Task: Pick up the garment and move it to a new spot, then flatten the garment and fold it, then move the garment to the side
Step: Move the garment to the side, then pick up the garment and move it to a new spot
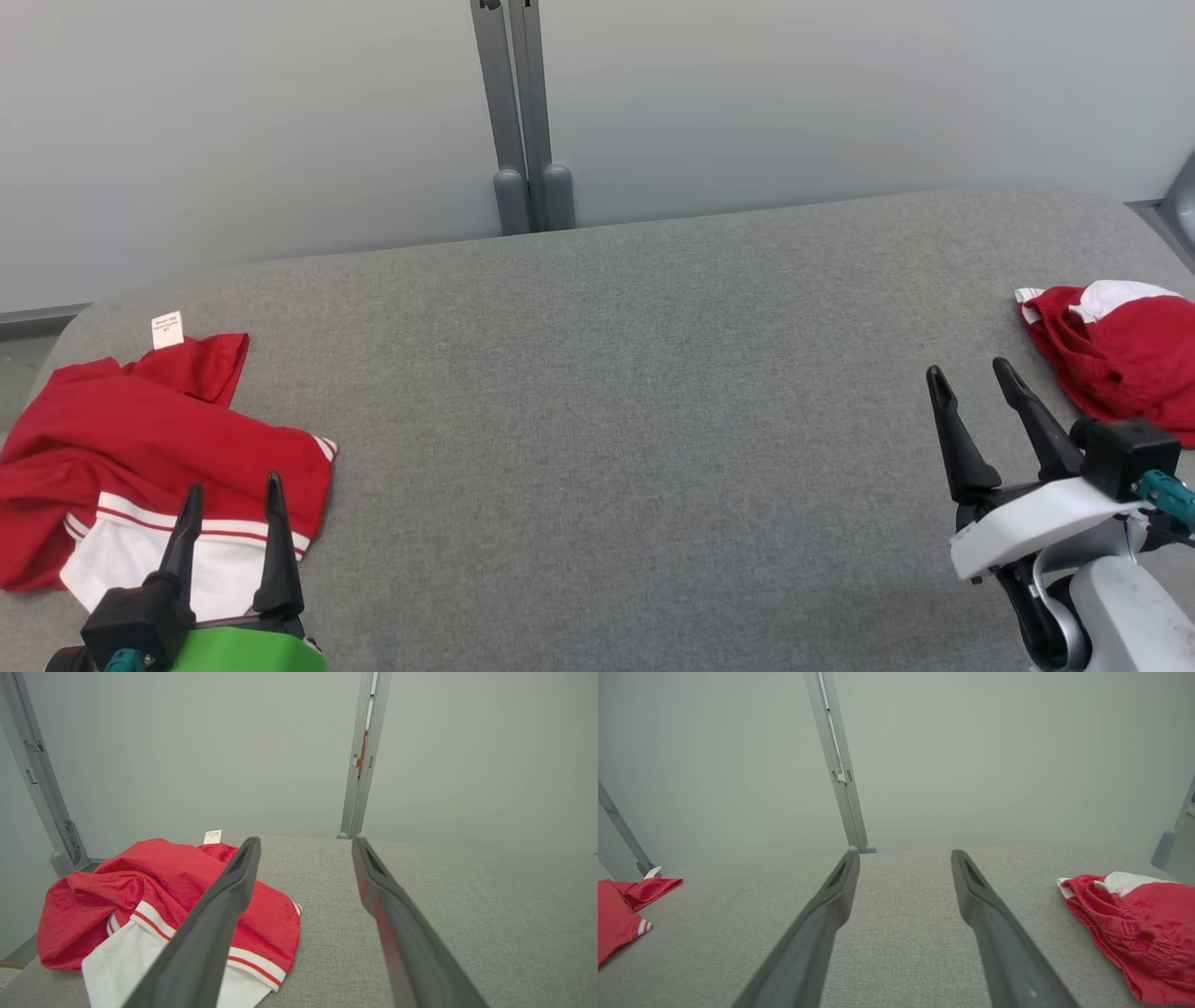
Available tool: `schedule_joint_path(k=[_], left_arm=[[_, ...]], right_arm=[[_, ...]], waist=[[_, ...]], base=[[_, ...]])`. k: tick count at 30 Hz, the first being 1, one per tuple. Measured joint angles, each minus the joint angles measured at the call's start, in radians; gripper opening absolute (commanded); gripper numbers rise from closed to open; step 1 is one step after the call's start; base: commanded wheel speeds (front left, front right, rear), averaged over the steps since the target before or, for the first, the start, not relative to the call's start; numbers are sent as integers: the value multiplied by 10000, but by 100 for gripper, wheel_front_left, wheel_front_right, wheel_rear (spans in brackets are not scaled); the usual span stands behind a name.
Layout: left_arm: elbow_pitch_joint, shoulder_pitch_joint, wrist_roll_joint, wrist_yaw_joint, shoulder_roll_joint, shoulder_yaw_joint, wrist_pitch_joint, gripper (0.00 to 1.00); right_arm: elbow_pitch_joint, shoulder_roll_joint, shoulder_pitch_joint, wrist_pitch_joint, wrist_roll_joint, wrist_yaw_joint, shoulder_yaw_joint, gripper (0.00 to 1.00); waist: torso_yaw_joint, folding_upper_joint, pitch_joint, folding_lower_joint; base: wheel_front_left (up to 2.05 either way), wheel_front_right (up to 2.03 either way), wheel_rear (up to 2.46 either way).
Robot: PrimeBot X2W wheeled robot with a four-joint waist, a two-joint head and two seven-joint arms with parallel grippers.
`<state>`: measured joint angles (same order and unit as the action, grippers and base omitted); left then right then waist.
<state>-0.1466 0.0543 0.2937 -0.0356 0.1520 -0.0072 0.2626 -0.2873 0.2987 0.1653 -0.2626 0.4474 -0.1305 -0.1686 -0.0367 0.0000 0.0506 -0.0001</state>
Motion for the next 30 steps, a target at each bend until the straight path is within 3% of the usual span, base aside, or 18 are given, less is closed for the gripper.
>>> schedule_joint_path(k=[20, 30], left_arm=[[-98, 58, -644, -539, -564, 115, 0, 100], [-247, -35, -863, -616, -600, 303, 0, 100]], right_arm=[[330, -468, -731, -2, -922, 0, 163, 100], [313, -648, -734, 0, -872, 0, -105, 100]], waist=[[208, 0, 82, 0], [1113, 0, 107, 0]], base=[[0, 0, 0], [0, 0, 0]])
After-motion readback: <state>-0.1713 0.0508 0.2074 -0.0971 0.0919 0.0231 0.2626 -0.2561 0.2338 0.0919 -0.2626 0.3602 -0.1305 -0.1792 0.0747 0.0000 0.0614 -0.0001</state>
